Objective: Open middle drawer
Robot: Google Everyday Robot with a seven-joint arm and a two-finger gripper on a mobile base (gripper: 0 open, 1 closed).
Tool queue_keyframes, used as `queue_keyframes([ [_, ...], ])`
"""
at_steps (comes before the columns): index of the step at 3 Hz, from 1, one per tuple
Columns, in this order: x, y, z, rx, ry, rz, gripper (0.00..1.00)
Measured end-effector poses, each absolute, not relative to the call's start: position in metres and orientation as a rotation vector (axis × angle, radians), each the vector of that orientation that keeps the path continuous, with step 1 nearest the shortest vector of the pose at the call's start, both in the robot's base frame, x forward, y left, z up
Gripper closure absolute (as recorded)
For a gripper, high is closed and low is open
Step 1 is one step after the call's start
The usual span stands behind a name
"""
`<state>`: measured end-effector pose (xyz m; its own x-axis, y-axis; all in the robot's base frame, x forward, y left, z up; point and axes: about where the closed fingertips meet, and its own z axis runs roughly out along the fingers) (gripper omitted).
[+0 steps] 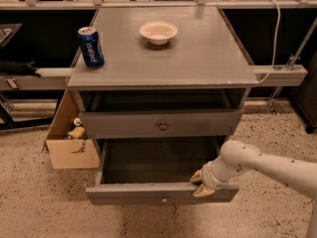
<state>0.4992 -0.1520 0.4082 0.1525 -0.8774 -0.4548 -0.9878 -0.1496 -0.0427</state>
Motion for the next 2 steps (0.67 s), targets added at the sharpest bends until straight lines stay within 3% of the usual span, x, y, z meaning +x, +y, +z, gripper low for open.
queue_keyframes([
  [1, 0.4992, -0.1520, 0.4082, -2.105, 1.792, 0.466, 0.06],
  [2, 0.4992, -0.1520, 0.4082, -2.105, 1.792, 0.466, 0.00],
])
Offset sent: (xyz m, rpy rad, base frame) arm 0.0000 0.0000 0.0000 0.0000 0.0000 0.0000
